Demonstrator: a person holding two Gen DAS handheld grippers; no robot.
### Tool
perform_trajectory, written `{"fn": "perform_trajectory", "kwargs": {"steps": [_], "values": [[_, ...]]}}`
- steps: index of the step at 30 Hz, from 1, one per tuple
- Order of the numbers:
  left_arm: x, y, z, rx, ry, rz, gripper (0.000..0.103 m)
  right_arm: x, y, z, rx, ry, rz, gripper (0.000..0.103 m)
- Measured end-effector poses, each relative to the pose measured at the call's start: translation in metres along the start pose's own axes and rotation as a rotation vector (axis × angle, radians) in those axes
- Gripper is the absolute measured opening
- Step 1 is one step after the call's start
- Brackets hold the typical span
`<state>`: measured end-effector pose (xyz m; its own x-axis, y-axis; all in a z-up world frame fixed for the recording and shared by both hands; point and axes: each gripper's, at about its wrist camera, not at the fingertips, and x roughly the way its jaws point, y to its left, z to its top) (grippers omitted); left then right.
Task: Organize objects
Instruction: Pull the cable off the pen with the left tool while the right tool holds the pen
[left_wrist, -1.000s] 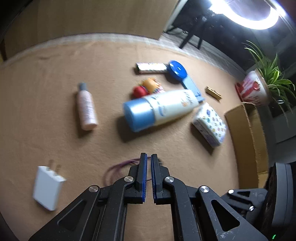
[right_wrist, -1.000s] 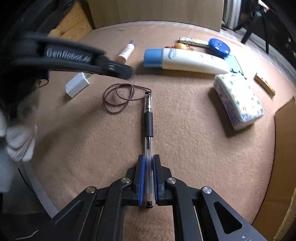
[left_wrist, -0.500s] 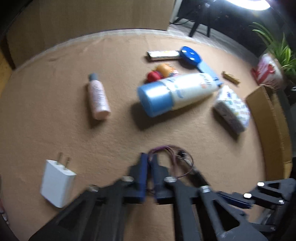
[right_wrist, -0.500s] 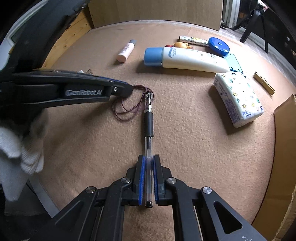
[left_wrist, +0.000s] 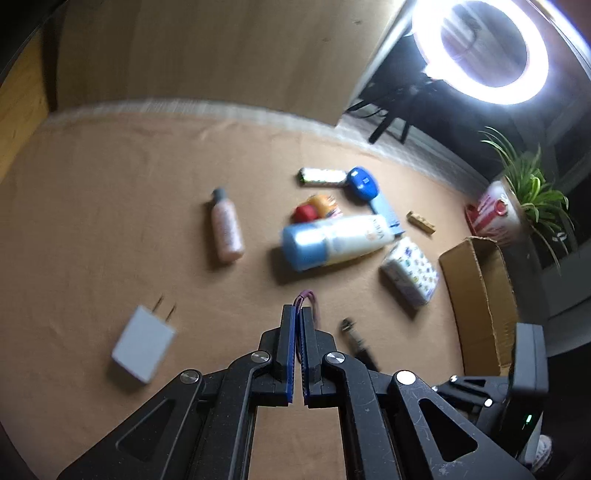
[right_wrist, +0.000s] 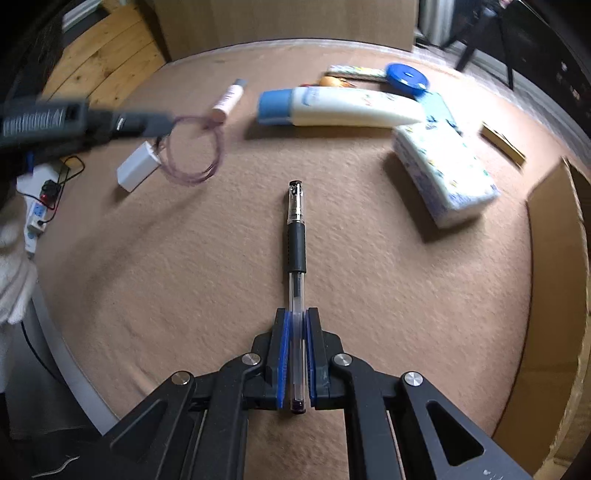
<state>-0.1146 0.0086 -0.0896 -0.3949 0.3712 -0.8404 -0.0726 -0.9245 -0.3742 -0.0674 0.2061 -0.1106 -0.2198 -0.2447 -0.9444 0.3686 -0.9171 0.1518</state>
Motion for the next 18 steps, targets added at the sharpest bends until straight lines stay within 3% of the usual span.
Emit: {"fn": "perform_trajectory", "kwargs": {"steps": [2,4,6,12,14,16,18], "values": [[0.005,0.009,-0.009,-0.007,0.031,0.014,0.002,-0.002,-0.003,-0.001,-0.002,-0.007,-0.019,0.009],[0.011,0.017,-0.022,-0.003,0.058,0.038,0.002,-0.003,-0.004,0.002,-0.005,-0.02,-0.046,0.027],[0.016,0.021,-0.029,-0.012,0.074,0.046,0.002,-0.004,-0.006,0.005,0.003,-0.044,-0.057,0.035],[0.019,0.027,-0.045,-0.032,0.078,0.055,0.002,0.008,0.003,0.001,0.005,-0.037,-0.055,0.035],[0.019,0.028,-0.049,-0.033,0.08,0.06,0.002,0.005,-0.004,0.002,-0.002,-0.045,-0.081,0.028],[0.02,0.029,-0.053,-0.047,0.08,0.06,0.002,0.008,-0.004,0.006,-0.015,-0.046,-0.102,0.012],[0.021,0.031,-0.059,-0.048,0.082,0.07,0.002,0.008,-0.006,0.006,-0.012,-0.044,-0.093,0.008]]}}
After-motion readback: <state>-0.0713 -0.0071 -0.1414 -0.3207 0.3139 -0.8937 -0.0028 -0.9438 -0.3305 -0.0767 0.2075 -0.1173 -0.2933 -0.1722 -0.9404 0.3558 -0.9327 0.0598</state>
